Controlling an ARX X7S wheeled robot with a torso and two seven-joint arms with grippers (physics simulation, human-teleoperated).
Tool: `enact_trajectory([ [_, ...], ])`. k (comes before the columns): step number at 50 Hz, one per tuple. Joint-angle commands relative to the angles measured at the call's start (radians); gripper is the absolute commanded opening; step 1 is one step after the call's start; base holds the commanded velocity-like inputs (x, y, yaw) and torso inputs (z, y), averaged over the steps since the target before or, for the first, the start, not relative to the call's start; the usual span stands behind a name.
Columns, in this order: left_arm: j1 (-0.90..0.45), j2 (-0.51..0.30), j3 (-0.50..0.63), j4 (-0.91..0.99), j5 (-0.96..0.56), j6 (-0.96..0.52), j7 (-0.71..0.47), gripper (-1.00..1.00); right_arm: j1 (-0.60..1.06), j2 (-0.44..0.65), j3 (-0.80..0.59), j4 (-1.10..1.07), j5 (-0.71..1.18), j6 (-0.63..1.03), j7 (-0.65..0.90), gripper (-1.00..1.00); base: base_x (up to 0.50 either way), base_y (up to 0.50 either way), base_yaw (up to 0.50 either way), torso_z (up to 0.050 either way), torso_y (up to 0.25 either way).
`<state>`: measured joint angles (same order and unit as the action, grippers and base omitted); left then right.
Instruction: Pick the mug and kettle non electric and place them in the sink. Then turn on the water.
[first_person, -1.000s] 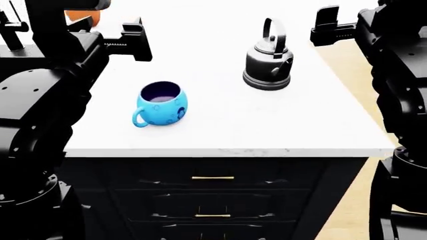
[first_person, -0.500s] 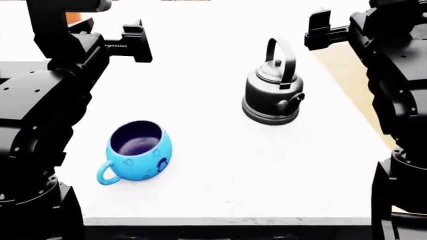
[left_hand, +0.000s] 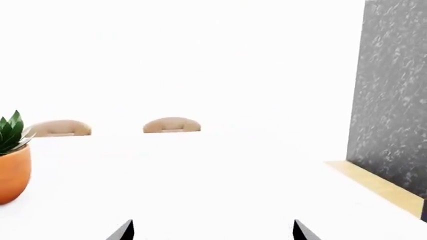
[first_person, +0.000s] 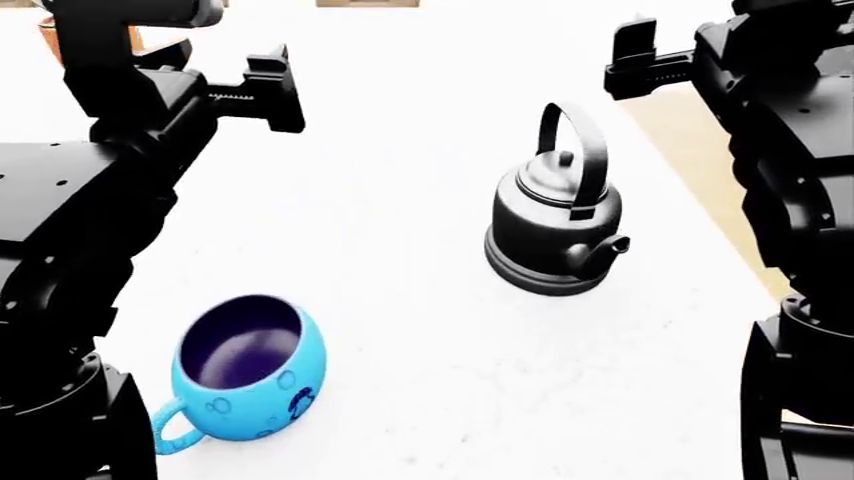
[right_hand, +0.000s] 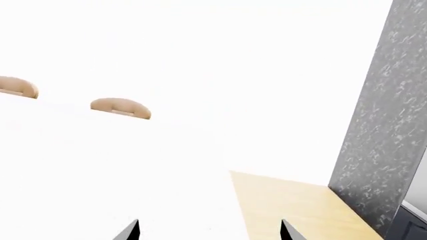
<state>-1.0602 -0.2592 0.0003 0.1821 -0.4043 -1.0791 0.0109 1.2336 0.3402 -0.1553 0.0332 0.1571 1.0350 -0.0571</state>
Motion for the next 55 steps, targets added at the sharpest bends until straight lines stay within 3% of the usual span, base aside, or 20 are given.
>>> enact_trajectory([
  [1,-0.016,-0.114,-0.034,0.182,-0.129,-0.279,0.064,1.00,-0.010,-0.002,0.006,0.013,0.008,-0.021,-0.003,1.00,0.00,0.00,0.00,0.000,0.000],
  [6,0.016,-0.237,-0.087,0.328,-0.248,-0.476,0.132,1.00,-0.022,-0.003,0.014,0.018,0.013,-0.033,-0.003,1.00,0.00,0.00,0.00,0.000,0.000],
  [11,0.130,-0.459,-0.140,0.387,-0.565,-0.488,0.057,1.00,-0.023,-0.004,0.014,0.025,0.015,-0.040,-0.003,1.00,0.00,0.00,0.00,0.000,0.000],
  [14,0.259,-0.554,-0.222,0.449,-0.650,-0.471,0.086,1.00,-0.019,-0.009,0.008,0.035,0.015,-0.047,-0.004,1.00,0.00,0.00,0.00,0.000,0.000],
  [22,0.695,-0.749,-0.573,0.604,-0.738,-0.453,0.277,1.00,-0.004,-0.022,-0.011,0.080,0.012,-0.075,-0.010,1.00,0.00,0.00,0.00,0.000,0.000],
  [29,0.996,-0.812,-0.854,0.687,-0.783,-0.474,0.417,1.00,-0.009,-0.029,-0.012,0.115,0.014,-0.110,-0.014,1.00,0.00,0.00,0.00,0.000,0.000],
  [36,1.198,-0.776,-0.989,0.735,-0.711,-0.428,0.527,1.00,-0.007,-0.033,-0.012,0.120,0.017,-0.117,-0.012,1.00,0.00,0.00,0.00,0.000,0.000],
  [40,1.287,-0.752,-0.999,0.753,-0.650,-0.376,0.573,1.00,-0.009,-0.033,-0.013,0.116,0.019,-0.116,-0.011,1.00,0.00,0.00,0.00,0.000,0.000],
  [43,1.280,-0.751,-0.954,0.752,-0.651,-0.355,0.558,1.00,-0.011,-0.032,-0.009,0.110,0.022,-0.112,-0.010,1.00,0.00,0.00,0.00,0.000,0.000],
  [55,0.972,-0.798,-0.567,0.671,-0.796,-0.351,0.340,1.00,-0.030,-0.014,-0.003,0.093,0.026,-0.106,-0.009,1.00,0.00,0.00,0.00,0.000,0.000],
])
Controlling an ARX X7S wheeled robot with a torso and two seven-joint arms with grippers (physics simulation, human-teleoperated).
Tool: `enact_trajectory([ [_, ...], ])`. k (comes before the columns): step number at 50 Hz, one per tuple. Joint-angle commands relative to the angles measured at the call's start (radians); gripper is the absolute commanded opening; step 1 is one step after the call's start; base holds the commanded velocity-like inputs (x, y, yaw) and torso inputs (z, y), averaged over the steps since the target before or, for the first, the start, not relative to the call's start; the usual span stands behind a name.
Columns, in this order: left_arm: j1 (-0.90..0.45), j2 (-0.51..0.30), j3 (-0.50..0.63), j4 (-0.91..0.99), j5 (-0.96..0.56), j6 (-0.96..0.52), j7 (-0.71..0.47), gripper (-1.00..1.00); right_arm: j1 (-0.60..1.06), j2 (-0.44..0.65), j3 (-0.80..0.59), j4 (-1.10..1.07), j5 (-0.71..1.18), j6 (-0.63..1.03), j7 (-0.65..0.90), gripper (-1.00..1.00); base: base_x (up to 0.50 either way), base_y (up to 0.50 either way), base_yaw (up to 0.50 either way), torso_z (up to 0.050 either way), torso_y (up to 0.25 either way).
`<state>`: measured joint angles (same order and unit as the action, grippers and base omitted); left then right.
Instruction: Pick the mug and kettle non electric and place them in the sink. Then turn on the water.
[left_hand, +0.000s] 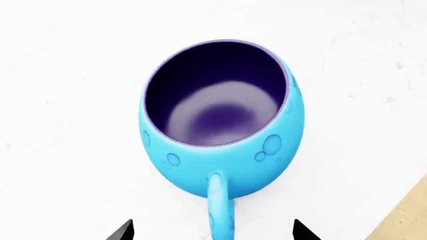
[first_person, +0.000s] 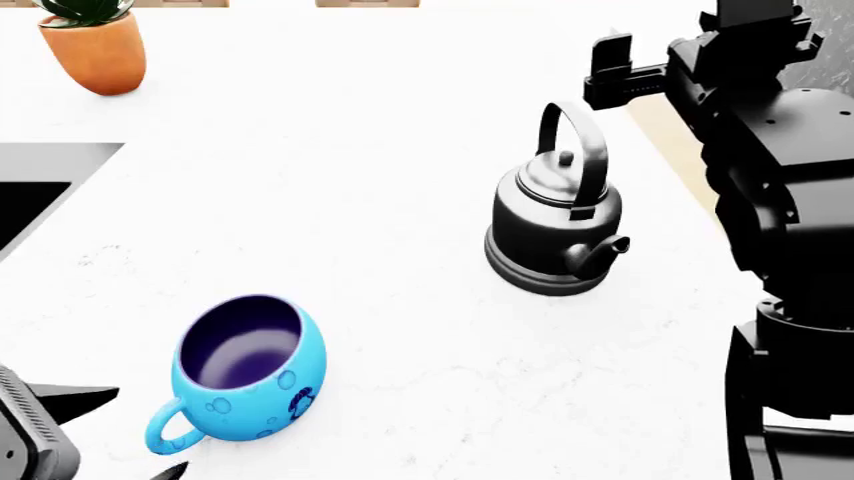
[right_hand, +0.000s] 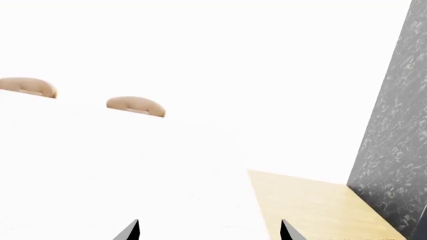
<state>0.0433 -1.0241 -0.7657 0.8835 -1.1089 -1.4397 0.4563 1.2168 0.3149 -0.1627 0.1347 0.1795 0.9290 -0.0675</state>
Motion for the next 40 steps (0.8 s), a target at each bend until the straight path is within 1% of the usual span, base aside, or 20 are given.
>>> enact_trajectory([
  [1,-0.149,-0.034,0.218,-0.035,-0.100,0.009,-0.116,1.00,-0.014,0.012,0.005,-0.010,0.003,0.002,0.002,1.00,0.00,0.00,0.00,0.000,0.000],
  [4,-0.171,-0.032,0.254,-0.045,-0.106,0.014,-0.130,1.00,-0.012,0.015,0.005,-0.014,0.004,0.006,0.003,1.00,0.00,0.00,0.00,0.000,0.000],
  [13,-0.176,-0.035,0.326,-0.079,-0.049,0.068,-0.110,1.00,-0.010,0.016,0.001,-0.011,0.004,0.007,0.005,1.00,0.00,0.00,0.00,0.000,0.000],
  [19,-0.156,-0.034,0.348,-0.109,-0.004,0.101,-0.096,1.00,-0.008,0.015,-0.002,-0.005,0.004,0.004,0.007,1.00,0.00,0.00,0.00,0.000,0.000],
  [26,-0.128,-0.042,0.329,-0.127,0.018,0.117,-0.083,1.00,-0.010,0.017,-0.002,-0.001,0.005,0.000,0.007,1.00,0.00,0.00,0.00,0.000,0.000],
  [32,-0.101,-0.051,0.266,-0.122,0.004,0.101,-0.084,1.00,-0.010,0.016,-0.003,0.002,0.006,-0.001,0.008,1.00,0.00,0.00,0.00,0.000,0.000],
  [35,-0.107,-0.052,0.256,-0.117,-0.013,0.092,-0.092,1.00,-0.009,0.015,-0.004,0.004,0.007,-0.003,0.008,1.00,0.00,0.00,0.00,0.000,0.000],
  [36,-0.113,-0.051,0.255,-0.114,-0.019,0.093,-0.096,-1.00,-0.008,0.015,-0.004,0.005,0.007,-0.003,0.008,1.00,0.00,0.00,0.00,0.000,0.000],
  [40,-0.125,-0.040,0.235,-0.094,-0.041,0.104,-0.100,-1.00,-0.009,0.016,-0.005,0.006,0.007,-0.004,0.009,1.00,0.00,0.00,0.00,0.000,0.000],
])
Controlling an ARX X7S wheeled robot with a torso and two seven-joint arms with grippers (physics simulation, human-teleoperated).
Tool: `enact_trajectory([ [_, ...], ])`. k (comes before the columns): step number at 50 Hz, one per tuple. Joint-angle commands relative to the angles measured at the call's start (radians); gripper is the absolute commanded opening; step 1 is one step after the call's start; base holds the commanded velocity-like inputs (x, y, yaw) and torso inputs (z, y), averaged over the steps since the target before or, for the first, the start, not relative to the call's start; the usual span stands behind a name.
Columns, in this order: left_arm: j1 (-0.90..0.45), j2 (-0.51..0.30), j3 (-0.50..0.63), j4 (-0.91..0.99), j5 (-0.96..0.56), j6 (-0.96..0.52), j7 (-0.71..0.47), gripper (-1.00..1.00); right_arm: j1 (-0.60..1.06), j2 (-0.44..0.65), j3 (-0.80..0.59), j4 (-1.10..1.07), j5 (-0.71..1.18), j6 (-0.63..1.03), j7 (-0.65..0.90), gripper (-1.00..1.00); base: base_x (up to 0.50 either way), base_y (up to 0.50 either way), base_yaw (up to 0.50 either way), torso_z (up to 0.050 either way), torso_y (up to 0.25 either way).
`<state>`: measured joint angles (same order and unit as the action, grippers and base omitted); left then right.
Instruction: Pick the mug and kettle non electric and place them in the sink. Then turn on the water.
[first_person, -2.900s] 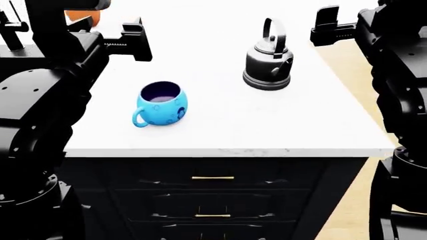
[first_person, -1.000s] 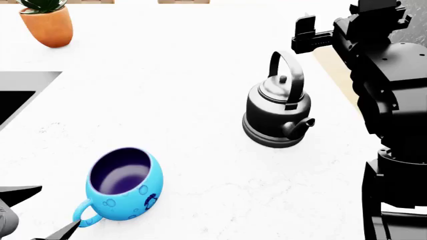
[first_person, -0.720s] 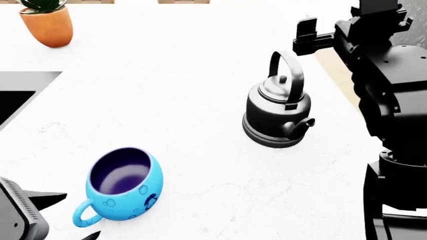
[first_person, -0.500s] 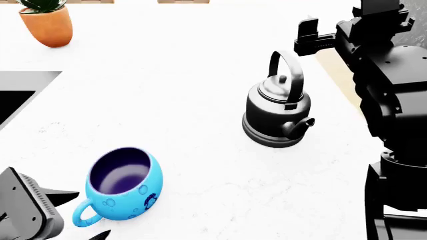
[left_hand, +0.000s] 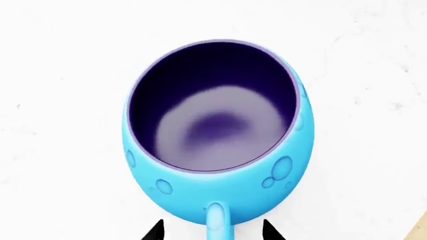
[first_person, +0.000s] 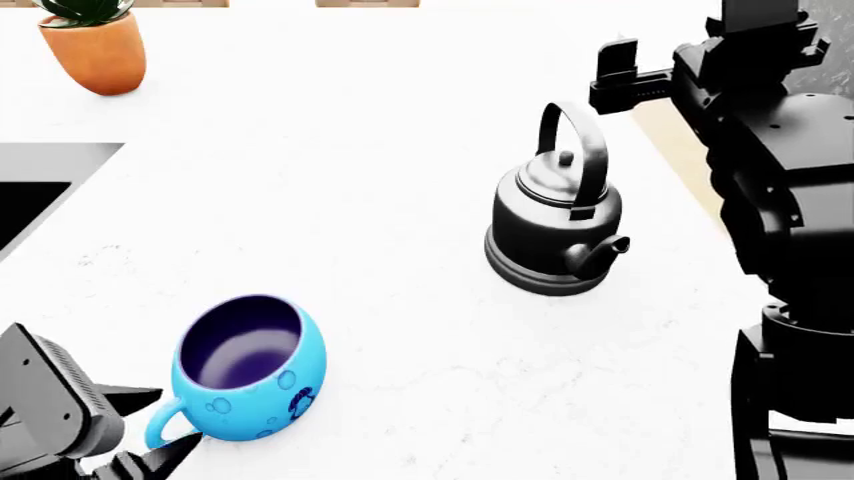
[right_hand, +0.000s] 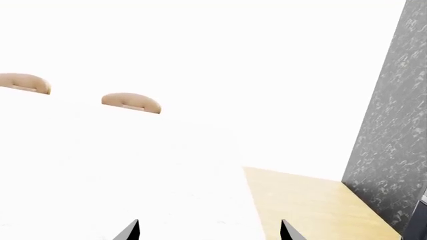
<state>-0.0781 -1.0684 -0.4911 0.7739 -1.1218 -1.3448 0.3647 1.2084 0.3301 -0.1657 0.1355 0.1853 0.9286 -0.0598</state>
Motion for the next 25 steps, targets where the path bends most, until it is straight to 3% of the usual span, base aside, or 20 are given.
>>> enact_trajectory([
  [1,-0.001,0.007,-0.046,0.020,-0.030,0.012,-0.007,-1.00,-0.002,0.001,-0.002,0.006,0.002,-0.005,0.002,1.00,0.00,0.00,0.00,0.000,0.000],
  [22,0.025,0.034,-0.094,0.025,-0.016,0.055,-0.008,-1.00,-0.002,0.002,-0.005,0.008,0.008,-0.004,0.003,1.00,0.00,0.00,0.00,0.000,0.000],
  [25,-0.018,0.103,-0.110,-0.017,0.061,0.154,-0.036,-1.00,0.000,0.010,-0.004,-0.011,0.008,0.011,0.007,1.00,0.00,0.00,0.00,0.000,0.000],
])
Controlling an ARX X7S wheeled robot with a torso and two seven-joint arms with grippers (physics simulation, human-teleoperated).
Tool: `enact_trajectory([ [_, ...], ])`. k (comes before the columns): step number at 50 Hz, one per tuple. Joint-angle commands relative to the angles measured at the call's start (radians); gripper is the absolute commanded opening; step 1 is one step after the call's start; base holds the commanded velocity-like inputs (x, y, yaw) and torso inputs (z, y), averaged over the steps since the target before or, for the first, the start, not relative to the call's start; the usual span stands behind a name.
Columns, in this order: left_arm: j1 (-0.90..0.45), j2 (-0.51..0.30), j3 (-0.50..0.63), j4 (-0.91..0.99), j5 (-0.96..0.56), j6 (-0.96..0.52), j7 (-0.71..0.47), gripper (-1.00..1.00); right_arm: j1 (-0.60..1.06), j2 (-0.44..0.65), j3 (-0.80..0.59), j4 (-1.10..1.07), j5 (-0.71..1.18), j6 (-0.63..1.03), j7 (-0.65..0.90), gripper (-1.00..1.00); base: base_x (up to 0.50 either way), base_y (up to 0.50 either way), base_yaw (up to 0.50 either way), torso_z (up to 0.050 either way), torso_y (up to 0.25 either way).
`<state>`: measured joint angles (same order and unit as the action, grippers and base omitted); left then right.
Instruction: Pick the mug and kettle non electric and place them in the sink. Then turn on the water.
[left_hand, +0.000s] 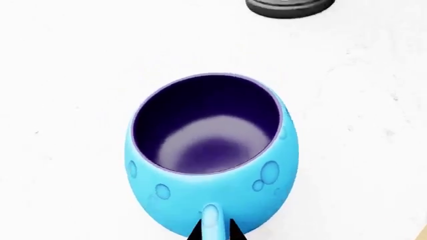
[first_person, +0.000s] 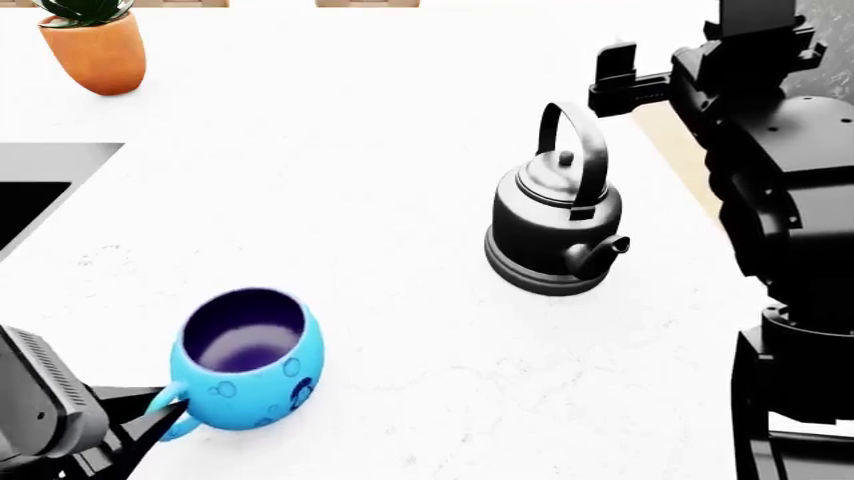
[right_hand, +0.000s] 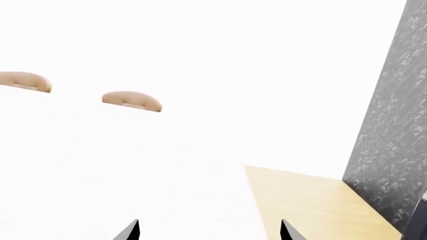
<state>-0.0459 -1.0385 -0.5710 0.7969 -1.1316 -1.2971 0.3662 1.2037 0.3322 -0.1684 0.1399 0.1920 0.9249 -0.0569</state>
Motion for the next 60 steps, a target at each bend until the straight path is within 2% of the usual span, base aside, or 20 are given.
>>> enact_trajectory([
  [1,-0.059,0.084,-0.031,-0.047,0.082,0.121,-0.044,-1.00,0.005,0.009,-0.001,-0.018,0.002,0.017,0.004,1.00,0.00,0.00,0.00,0.000,0.000],
  [15,-0.138,0.121,0.001,-0.075,0.108,0.178,-0.095,-1.00,0.017,0.016,-0.007,-0.033,0.003,0.037,0.006,1.00,0.00,0.00,0.00,0.000,0.000],
  [22,-0.236,0.158,0.093,-0.111,0.162,0.222,-0.161,-1.00,0.052,0.026,-0.019,-0.057,0.006,0.078,-0.002,1.00,0.00,0.00,0.00,0.000,0.000],
  [26,-0.317,0.192,0.171,-0.134,0.218,0.251,-0.224,-1.00,0.082,0.036,-0.030,-0.086,0.022,0.153,-0.021,1.00,0.00,0.00,0.00,0.000,0.000],
  [30,-0.358,0.210,0.221,-0.140,0.244,0.263,-0.251,-1.00,0.142,0.030,-0.027,-0.082,0.078,0.309,-0.069,1.00,0.00,0.00,0.00,0.000,0.000],
  [36,-0.405,0.234,0.272,-0.154,0.283,0.303,-0.263,-1.00,0.340,0.009,-0.044,0.059,0.129,0.515,-0.132,1.00,0.00,0.00,0.00,0.000,0.002],
  [42,-0.413,0.247,0.294,-0.170,0.308,0.341,-0.250,-1.00,0.489,-0.022,-0.102,0.247,0.142,0.584,-0.180,1.00,0.00,0.00,0.00,0.000,0.000],
  [51,-0.405,0.254,0.289,-0.187,0.318,0.363,-0.243,-1.00,0.550,-0.072,-0.114,0.390,0.163,0.589,-0.211,1.00,0.00,0.00,0.00,0.000,0.000],
  [60,-0.384,0.255,0.281,-0.186,0.319,0.375,-0.238,-1.00,0.553,-0.088,-0.091,0.401,0.195,0.624,-0.212,1.00,0.00,0.00,0.00,0.000,0.000],
])
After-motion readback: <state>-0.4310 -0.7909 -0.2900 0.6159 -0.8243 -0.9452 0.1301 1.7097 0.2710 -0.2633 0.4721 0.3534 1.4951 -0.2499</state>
